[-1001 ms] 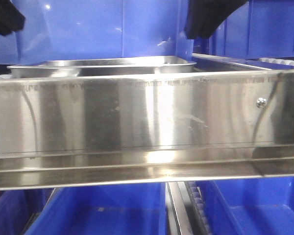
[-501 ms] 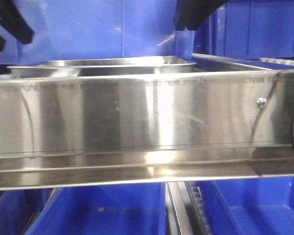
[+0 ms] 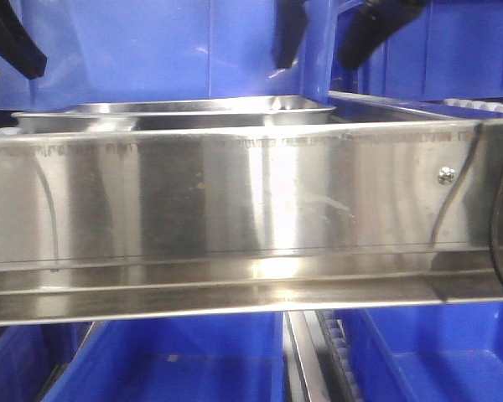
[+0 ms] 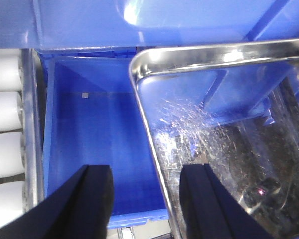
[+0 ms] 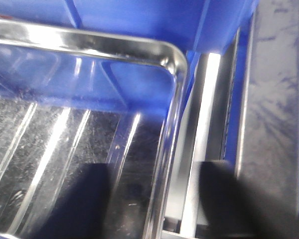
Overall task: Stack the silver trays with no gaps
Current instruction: 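Lower both grippers onto opposite short edges of the top silver tray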
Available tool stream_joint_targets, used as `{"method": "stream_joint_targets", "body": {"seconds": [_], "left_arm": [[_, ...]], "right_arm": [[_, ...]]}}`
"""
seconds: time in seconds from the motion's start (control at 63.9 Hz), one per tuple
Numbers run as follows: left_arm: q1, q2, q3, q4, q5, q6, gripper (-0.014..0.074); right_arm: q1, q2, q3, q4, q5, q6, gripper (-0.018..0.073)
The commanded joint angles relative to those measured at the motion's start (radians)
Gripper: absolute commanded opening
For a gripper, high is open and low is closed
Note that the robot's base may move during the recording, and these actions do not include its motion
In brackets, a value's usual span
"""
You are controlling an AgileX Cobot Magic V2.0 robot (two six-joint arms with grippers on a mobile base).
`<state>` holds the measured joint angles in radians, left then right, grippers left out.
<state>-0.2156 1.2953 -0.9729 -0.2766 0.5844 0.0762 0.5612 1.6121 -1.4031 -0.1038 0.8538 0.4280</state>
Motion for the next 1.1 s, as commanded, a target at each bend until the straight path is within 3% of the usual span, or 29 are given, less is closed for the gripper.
{"method": "stream_joint_targets", "body": {"seconds": [0.0, 0.125, 0.907, 1.079], "left_arm": [[0.003, 0.011, -0.009, -0.009, 0.002, -0.009, 0.0246], [-0.001, 0.032, -0.009, -0.011, 0.025, -0.009, 0.0246], [-0.001, 0.139, -0.009, -0.061, -0.01, -0.009, 0.0246], [-0.001, 0.139, -0.009, -0.061, -0.015, -0.009, 0.0245]], "right_arm": [[0.002, 0.01, -0.011, -0.002, 0.002, 0.001, 0.0286], [0.002, 0.027, -0.011, 0.0, 0.002, 0.001, 0.0251], [-0.014, 0.078, -0.011, 0.024, 0.001, 0.001, 0.025], [-0.014, 0.099, -0.011, 0.045, -0.003, 0.001, 0.0195]]}}
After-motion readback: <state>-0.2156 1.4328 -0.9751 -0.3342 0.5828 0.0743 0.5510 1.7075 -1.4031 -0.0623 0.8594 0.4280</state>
